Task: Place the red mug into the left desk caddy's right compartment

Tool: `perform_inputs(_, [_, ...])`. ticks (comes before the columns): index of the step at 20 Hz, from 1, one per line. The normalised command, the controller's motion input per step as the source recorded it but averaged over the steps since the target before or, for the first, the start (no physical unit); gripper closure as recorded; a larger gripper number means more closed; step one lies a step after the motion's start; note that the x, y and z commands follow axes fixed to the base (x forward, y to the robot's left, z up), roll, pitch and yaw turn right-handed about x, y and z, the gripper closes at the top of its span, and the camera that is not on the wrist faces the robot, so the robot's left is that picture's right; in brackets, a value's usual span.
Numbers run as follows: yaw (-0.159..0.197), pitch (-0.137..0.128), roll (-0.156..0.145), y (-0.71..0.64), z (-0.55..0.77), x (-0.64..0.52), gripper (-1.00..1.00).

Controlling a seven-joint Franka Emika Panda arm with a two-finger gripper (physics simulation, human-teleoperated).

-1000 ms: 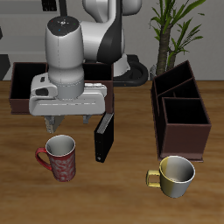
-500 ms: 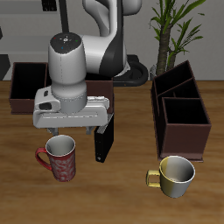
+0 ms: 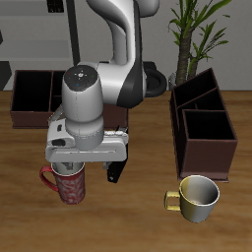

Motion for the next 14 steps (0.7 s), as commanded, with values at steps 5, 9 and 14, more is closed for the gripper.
perform_inputs(5, [-0.057,0.050,-0.010,0.02,-0.36,0.06,1.00])
perform_inputs(9, [-0.035,0.015,-0.021,-0.04,-0.14,-0.03,1.00])
perform_inputs(14, [-0.030,0.007,-0.031,-0.16,-0.01,-0.06,1.00])
